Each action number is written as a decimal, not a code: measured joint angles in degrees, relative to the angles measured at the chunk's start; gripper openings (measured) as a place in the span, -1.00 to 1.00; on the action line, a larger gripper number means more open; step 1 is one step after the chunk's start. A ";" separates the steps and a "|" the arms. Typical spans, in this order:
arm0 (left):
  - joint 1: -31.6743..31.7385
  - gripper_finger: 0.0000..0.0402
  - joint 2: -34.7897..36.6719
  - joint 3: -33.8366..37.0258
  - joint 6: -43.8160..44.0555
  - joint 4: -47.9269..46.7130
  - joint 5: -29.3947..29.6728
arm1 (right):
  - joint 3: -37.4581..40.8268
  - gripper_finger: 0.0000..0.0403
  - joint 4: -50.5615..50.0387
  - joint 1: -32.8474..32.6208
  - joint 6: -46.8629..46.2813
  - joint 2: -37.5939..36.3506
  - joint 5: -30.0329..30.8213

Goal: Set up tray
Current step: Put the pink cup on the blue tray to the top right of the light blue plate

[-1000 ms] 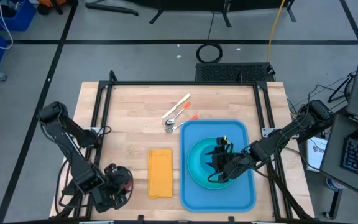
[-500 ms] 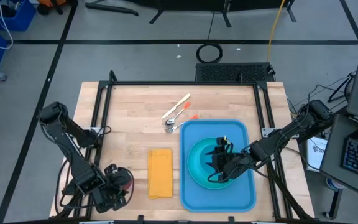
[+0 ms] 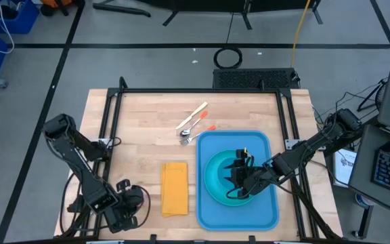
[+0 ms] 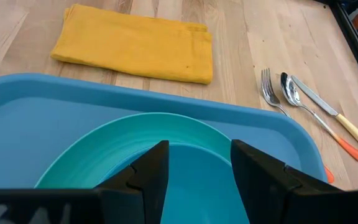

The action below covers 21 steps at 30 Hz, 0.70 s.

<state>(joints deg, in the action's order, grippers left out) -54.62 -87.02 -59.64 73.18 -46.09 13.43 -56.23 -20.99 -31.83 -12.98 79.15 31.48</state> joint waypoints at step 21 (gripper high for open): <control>0.28 -0.98 -0.02 0.02 -12.77 2.89 7.59 | 0.00 -0.18 0.14 -0.01 0.20 0.00 0.01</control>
<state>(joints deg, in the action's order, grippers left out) -54.34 -87.05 -59.61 60.41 -43.20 21.02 -56.23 -20.85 -31.84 -12.78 79.15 31.50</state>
